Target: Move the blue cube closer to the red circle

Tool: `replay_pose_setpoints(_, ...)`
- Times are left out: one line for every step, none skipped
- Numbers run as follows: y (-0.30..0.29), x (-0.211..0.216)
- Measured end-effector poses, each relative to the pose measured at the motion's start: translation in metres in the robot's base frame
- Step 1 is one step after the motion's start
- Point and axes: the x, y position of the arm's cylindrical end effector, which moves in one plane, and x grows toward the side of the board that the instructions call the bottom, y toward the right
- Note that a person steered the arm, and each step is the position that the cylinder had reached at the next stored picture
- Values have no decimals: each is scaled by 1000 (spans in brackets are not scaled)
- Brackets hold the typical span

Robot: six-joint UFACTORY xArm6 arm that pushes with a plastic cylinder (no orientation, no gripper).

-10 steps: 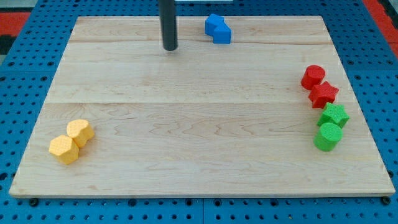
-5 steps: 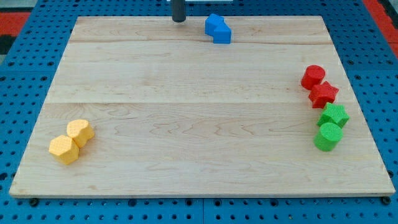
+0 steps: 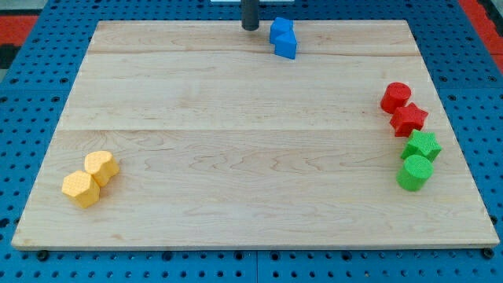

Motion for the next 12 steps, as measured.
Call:
replay_pose_setpoints(40, 7)
replay_pose_setpoints(40, 42)
replay_pose_setpoints(66, 46)
replay_pose_setpoints(91, 46)
replay_pose_setpoints(99, 61)
replay_pose_setpoints(100, 95)
replay_pose_setpoints(112, 110)
replay_pose_setpoints(84, 96)
replay_pose_setpoints(73, 86)
replay_pose_setpoints(92, 81)
replay_pose_setpoints(138, 81)
replay_pose_setpoints(163, 98)
